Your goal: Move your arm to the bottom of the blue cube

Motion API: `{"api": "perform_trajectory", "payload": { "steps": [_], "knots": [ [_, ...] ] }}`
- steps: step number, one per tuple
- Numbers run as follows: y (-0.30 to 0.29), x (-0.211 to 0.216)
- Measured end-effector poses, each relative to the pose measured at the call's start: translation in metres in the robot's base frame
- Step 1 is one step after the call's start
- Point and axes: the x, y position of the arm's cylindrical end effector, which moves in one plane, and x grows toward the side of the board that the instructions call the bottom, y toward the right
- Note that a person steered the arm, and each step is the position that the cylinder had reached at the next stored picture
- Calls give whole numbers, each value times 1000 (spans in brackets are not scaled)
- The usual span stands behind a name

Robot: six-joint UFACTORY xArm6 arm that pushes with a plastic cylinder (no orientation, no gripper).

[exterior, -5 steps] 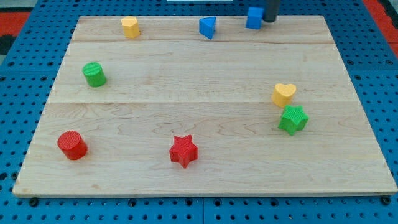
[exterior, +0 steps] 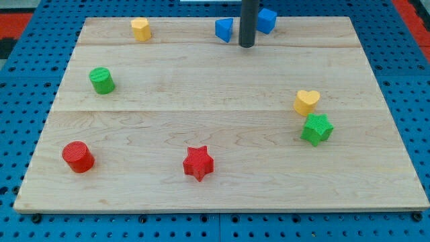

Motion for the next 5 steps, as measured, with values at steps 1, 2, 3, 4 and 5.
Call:
{"api": "perform_trajectory", "payload": {
  "steps": [1, 2, 3, 4, 5],
  "knots": [
    [-79, 16],
    [-121, -24],
    [-118, -71],
    [-38, -84],
    [25, -45]
  ]
}}
